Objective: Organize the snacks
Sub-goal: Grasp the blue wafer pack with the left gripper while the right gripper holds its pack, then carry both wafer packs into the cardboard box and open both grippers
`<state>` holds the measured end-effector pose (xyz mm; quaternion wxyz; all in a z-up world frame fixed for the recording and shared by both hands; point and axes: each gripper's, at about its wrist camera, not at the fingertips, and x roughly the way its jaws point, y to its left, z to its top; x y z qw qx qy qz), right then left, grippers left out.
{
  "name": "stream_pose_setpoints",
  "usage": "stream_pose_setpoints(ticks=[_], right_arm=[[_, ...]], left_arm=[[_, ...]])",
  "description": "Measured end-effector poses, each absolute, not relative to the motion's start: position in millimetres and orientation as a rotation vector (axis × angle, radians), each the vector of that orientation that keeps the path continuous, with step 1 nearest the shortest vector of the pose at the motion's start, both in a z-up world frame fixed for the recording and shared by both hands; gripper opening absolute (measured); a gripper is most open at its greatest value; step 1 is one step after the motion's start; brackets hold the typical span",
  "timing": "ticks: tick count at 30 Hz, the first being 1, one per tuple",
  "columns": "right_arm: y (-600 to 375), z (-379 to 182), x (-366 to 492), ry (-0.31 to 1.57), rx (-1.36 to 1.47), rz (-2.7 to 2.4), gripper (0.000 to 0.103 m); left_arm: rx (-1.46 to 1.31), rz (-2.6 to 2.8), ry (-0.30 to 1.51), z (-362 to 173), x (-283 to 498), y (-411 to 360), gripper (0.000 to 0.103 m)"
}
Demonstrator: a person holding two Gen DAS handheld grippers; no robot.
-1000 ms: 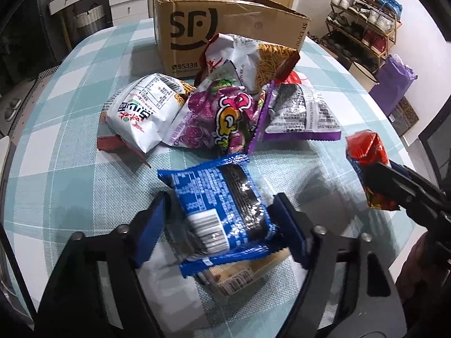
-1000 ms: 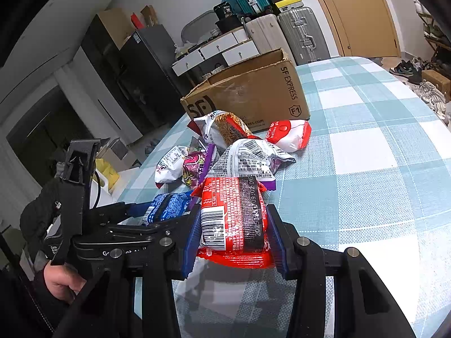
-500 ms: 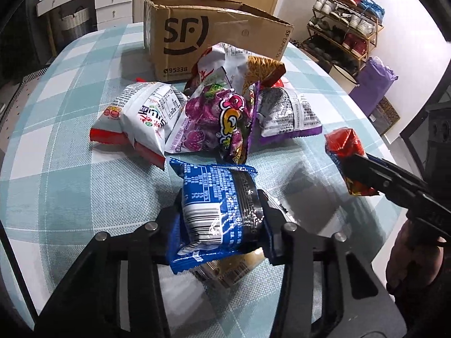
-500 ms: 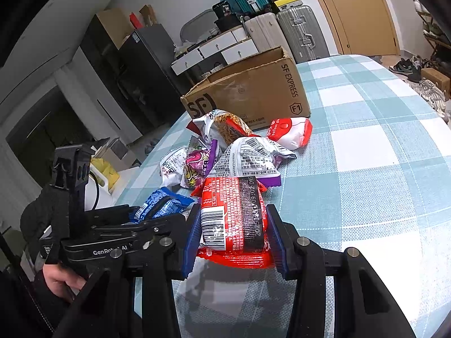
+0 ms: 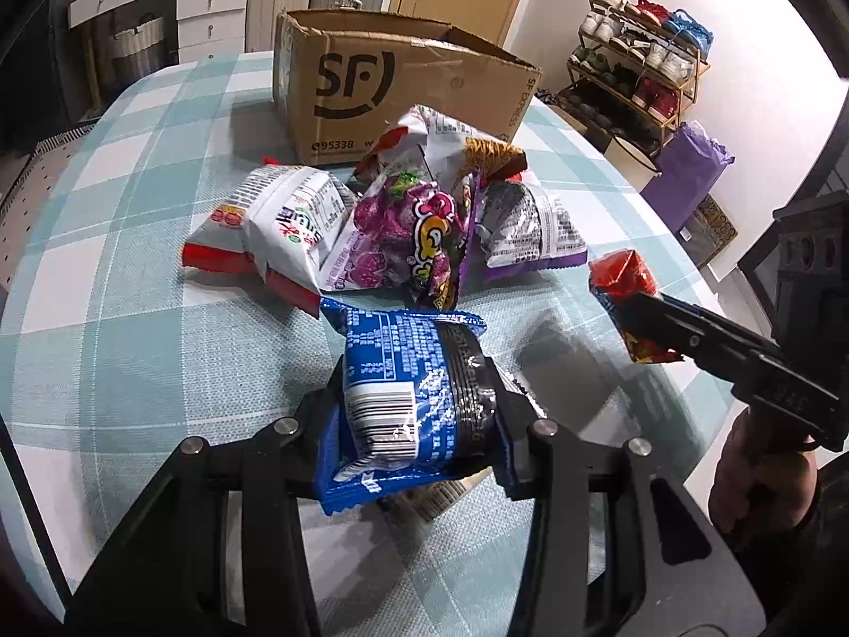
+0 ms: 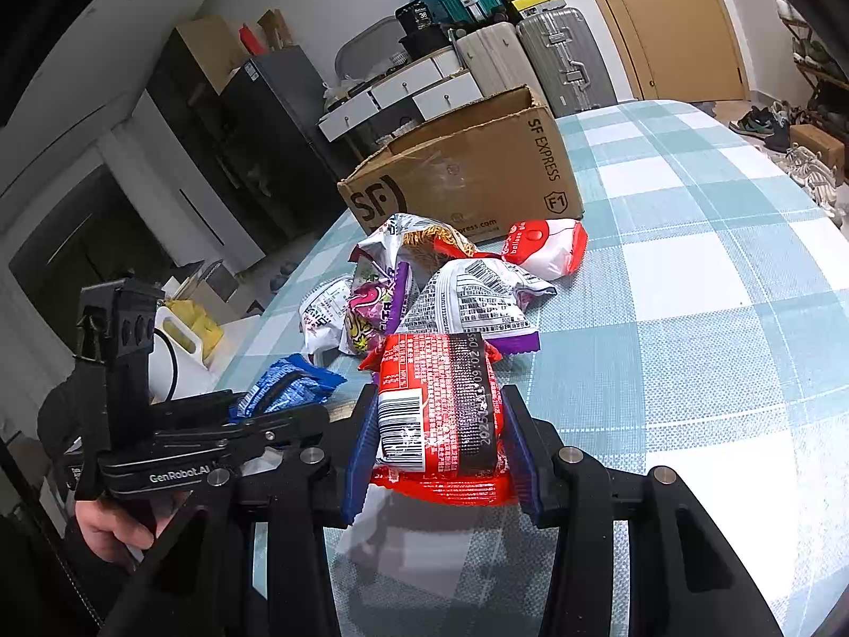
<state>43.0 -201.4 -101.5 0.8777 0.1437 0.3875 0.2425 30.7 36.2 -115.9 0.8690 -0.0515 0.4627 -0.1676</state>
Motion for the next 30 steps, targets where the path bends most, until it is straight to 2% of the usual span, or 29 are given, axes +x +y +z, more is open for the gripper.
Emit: stream_pose_setpoints(ticks=[14, 30], right_arm=[[-195, -88, 44, 0.781, 0.289, 0.528, 0.044], [-183, -32, 73, 0.692, 0.235, 0.571, 0.044]], left_arm=[[-0.116, -0.378, 0.903, -81, 22, 40, 0.041], [-0.058, -0.406, 0.812, -18, 56, 35, 0.041]])
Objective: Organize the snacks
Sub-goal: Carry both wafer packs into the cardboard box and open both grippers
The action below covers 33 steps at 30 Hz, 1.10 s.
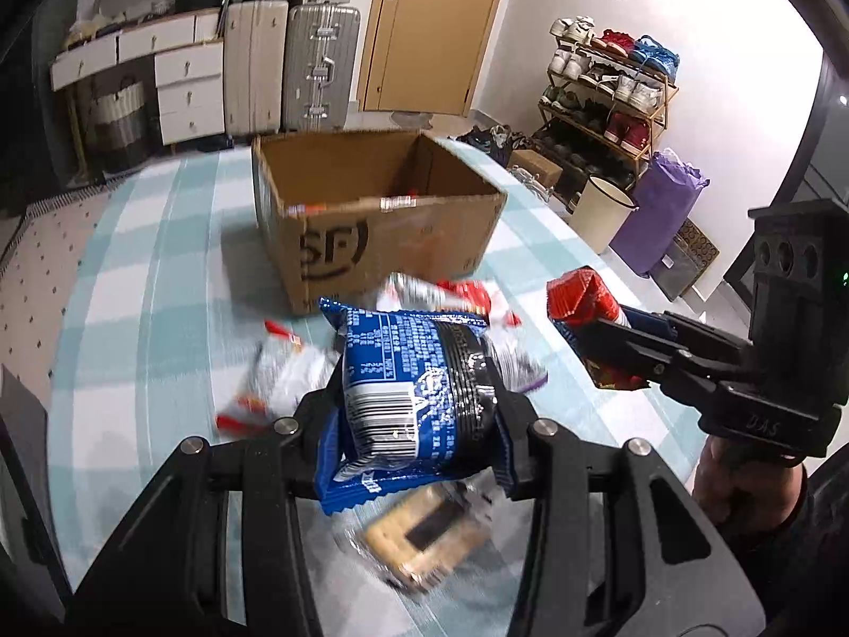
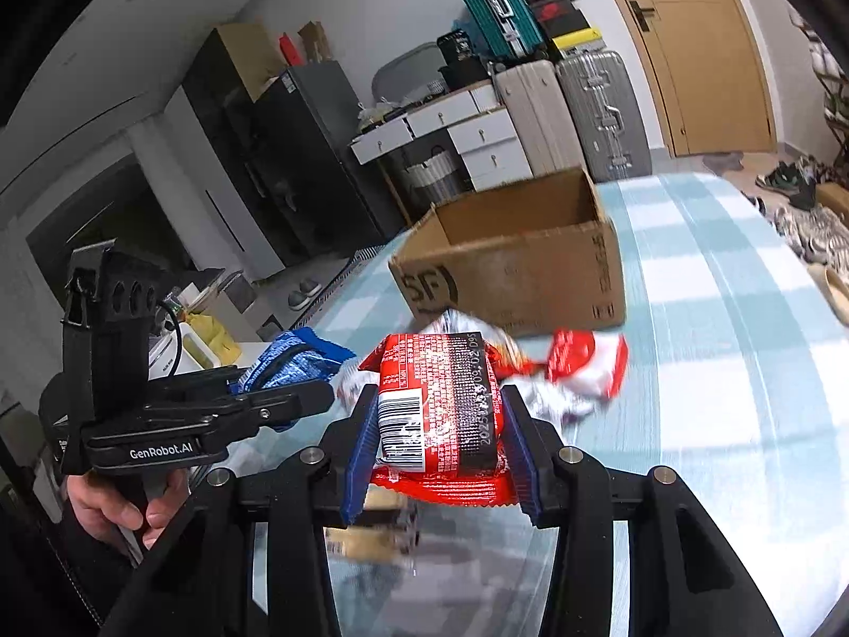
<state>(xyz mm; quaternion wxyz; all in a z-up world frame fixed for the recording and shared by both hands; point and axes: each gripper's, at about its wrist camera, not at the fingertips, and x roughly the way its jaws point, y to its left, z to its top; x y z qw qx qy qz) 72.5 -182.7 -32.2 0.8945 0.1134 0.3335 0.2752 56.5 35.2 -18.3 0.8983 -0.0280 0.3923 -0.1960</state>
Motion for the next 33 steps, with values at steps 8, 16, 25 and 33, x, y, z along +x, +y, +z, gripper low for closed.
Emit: stream_pose_setpoints(ticks=[8, 16, 25, 33], right_arm=[[-173, -1, 100, 0.653, 0.166, 0.584, 0.044], [-167, 23, 136, 0.644, 0.141, 0.6, 0.044], [-160, 43, 188, 0.642, 0.131, 0.618, 0.044], [-158, 41, 240, 0.67, 0.146, 0.594, 0.044]], left_arm=[[-0.04, -0.402, 0.799, 8, 94, 34, 0.041], [-0.029, -0.402, 0.787, 32, 139, 32, 0.041], [-0.016, -0.396, 0.792, 50, 196, 24, 0.041], [-0.008, -0.384, 0.784, 59, 248, 17, 0.041]])
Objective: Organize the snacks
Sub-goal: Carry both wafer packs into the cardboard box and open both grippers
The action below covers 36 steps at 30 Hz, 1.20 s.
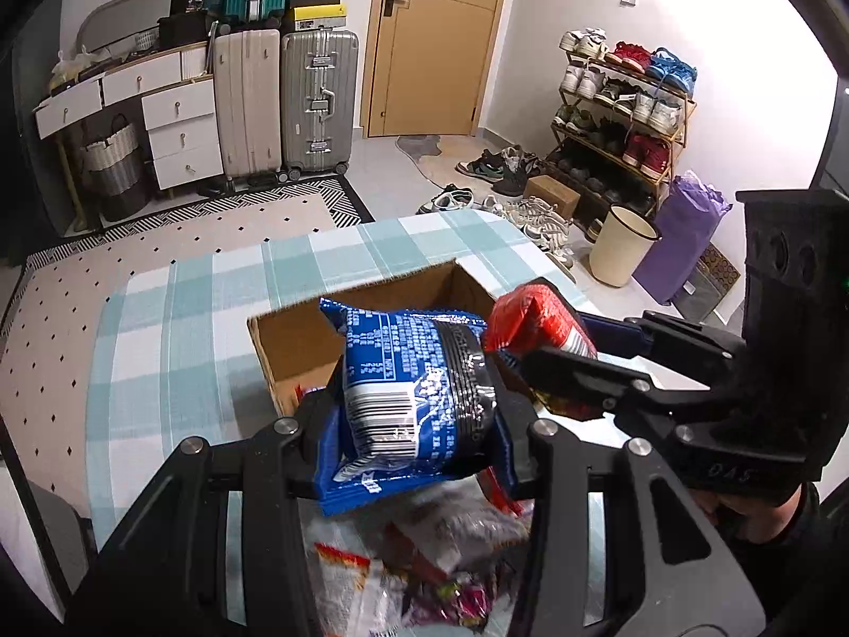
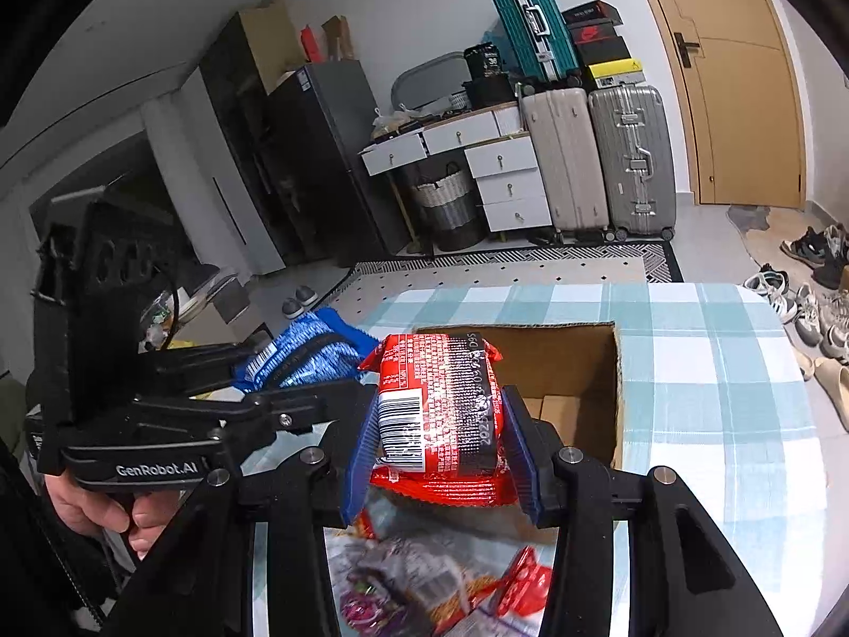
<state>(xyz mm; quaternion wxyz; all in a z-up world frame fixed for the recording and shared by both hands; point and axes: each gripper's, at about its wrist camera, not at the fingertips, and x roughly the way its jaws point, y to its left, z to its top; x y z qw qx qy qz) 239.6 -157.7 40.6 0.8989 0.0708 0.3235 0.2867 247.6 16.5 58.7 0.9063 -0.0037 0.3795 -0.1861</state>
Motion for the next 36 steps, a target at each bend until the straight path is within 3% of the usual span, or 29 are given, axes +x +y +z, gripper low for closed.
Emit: stream_pose_setpoints(ticks=[24, 26, 29, 36], right_arm=[[-145, -9, 318, 0.767, 0.108, 0.555, 0.045], [-144, -13, 324, 0.773, 0.106, 0.546, 0.049], [-146, -16, 326, 0.776, 0.107, 0.537, 0.056], [-156, -7, 315, 0.744, 0.119, 0.519, 0.057]], left_arm=[[0.042, -0.366, 0.901, -9, 340, 11, 0.042], [0.037, -0.359, 0.909, -13, 344, 11, 0.046], [0.046, -0.329, 0.894, -15, 345, 13, 0.064], [0.041, -0.311, 0.867, -4, 332, 20, 0.067]])
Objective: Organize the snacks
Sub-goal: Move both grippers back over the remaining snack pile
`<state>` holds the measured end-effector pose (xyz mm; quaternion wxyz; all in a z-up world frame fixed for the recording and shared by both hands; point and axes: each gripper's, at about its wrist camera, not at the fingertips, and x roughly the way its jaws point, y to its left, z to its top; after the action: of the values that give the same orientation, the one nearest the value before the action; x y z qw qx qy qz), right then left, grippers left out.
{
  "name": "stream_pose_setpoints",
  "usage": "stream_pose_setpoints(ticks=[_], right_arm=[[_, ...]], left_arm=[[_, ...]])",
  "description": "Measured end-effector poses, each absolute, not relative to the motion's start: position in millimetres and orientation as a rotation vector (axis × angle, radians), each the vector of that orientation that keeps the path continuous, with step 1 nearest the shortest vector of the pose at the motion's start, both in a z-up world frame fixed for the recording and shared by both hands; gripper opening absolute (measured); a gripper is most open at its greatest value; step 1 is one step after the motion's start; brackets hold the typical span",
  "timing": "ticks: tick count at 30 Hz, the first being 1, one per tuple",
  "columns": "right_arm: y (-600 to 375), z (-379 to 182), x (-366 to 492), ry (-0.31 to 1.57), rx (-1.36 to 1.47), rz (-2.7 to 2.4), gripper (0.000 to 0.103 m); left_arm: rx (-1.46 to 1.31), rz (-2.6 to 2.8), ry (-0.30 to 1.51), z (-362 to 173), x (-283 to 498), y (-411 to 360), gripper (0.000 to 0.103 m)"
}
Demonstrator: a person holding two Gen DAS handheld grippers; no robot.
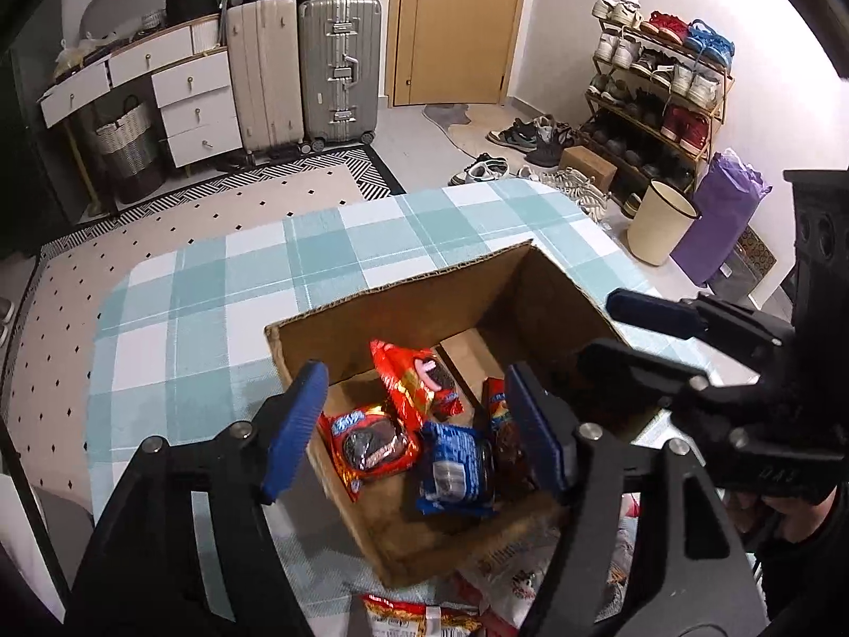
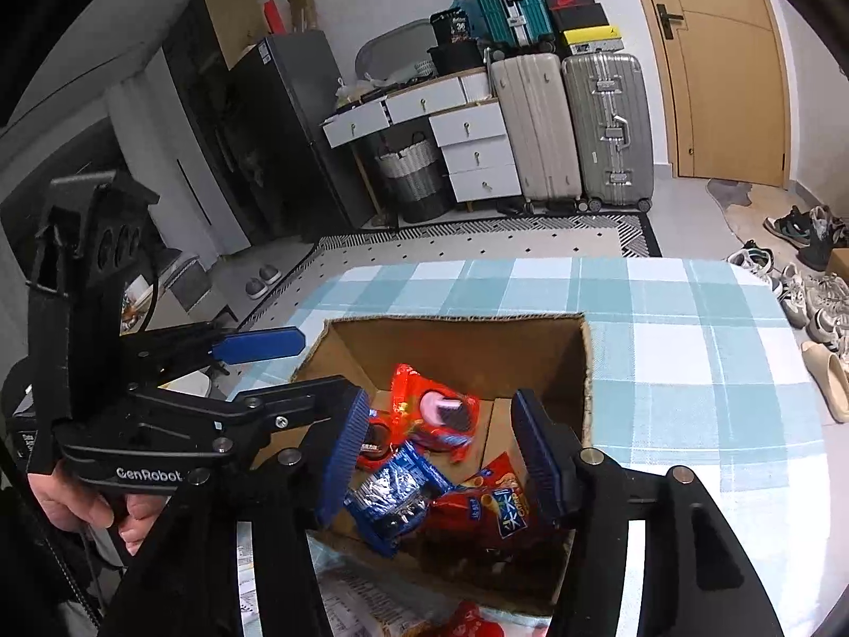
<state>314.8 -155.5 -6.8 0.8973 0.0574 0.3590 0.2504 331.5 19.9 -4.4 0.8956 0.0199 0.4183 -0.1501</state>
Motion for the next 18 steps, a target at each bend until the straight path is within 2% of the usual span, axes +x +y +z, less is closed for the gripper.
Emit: stream_pose_setpoints(ticks=[4, 7, 11, 18], right_arm=[[-159, 7, 302, 0.719, 0.12, 0.515, 0.057], [-161, 19, 288, 0.692, 0.114, 0.515, 0.058], [-161, 34, 269, 0.667, 0.104, 0.518, 0.063], [-160, 56, 230, 0.628, 0.089, 0.523, 0.072]], left_arm=[[0.051, -0.299, 0.85, 6, 313, 23, 0.068], [0.056, -0.285, 0.834, 15, 297, 25, 0.073], [0.062, -0.266, 0.808, 29, 273, 28, 0.08], [0.076, -0.24, 0.774, 50, 233, 27, 0.083]])
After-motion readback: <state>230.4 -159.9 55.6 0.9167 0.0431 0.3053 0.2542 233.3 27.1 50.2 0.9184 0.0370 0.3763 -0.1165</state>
